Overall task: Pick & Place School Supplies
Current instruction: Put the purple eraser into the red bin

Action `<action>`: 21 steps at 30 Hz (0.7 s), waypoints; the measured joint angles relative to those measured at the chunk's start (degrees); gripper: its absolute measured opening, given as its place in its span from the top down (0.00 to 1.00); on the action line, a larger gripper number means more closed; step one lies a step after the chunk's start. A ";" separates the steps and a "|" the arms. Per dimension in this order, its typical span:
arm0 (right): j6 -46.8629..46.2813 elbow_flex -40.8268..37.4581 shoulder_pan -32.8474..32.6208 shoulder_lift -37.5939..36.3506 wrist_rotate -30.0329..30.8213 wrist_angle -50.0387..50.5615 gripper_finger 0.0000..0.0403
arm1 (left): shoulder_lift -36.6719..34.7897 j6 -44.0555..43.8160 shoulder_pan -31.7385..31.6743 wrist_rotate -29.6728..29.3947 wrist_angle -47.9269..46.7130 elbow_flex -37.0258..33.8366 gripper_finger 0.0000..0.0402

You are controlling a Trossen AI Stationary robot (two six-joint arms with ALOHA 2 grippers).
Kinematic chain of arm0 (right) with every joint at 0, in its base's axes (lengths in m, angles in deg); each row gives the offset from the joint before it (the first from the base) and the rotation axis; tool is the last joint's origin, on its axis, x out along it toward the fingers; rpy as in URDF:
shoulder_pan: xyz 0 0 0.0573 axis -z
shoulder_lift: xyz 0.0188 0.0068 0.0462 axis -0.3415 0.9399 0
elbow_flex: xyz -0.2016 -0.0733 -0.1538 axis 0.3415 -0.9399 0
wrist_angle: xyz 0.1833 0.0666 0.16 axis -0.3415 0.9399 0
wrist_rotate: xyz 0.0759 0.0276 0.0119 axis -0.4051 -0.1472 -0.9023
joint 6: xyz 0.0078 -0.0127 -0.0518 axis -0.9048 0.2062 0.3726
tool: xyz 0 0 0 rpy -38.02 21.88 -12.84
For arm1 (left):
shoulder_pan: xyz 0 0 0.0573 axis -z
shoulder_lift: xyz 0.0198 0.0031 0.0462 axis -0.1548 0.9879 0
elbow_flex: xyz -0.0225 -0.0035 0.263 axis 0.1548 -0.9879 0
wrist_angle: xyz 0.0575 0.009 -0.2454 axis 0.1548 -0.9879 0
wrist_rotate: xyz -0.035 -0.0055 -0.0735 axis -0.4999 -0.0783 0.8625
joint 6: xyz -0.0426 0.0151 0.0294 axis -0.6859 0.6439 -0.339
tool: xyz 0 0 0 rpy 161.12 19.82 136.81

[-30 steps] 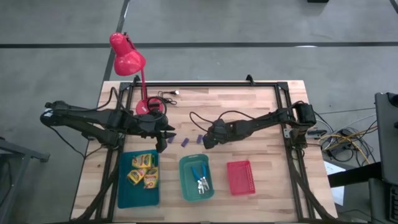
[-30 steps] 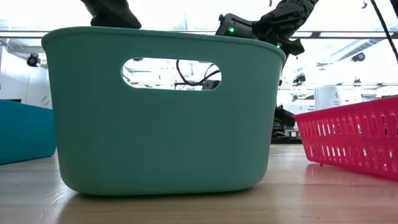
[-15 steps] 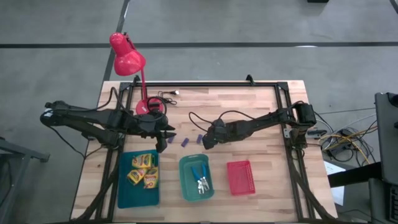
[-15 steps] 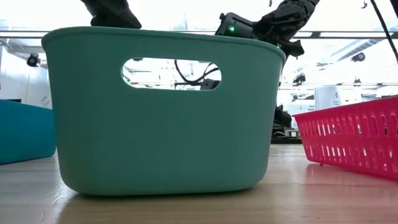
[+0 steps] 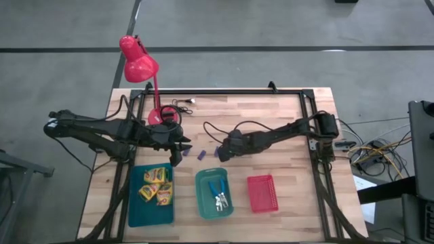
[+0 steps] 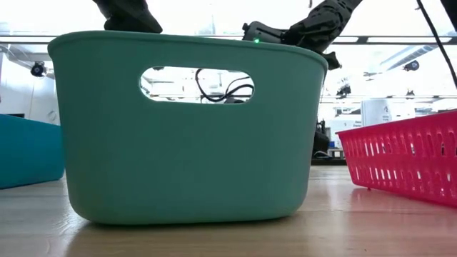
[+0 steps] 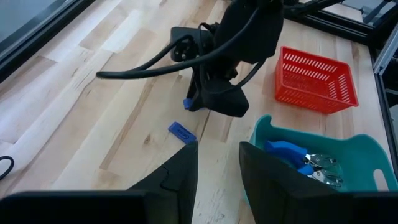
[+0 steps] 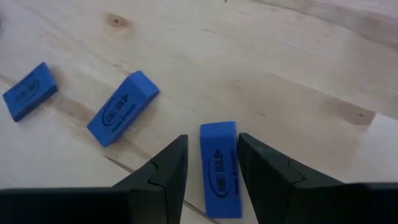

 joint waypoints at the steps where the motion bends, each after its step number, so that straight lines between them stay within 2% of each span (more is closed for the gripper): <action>1: 0.00 0.46 0.00 0.00 0.01 0.96 0.67 | 0.00 -0.01 -0.01 0.00 0.00 0.00 0.70; 8: 2.25 2.81 -0.04 0.24 -0.01 8.10 0.75 | -0.01 -0.01 -0.01 -0.02 0.00 -0.01 0.70; 13: 4.74 2.81 -0.04 0.22 -0.74 8.66 0.79 | 0.00 -0.02 0.00 -0.02 0.00 -0.02 0.70; 21: 3.22 3.24 -0.02 0.22 -1.13 9.43 0.83 | -0.01 -0.01 -0.01 -0.04 0.00 -0.01 0.70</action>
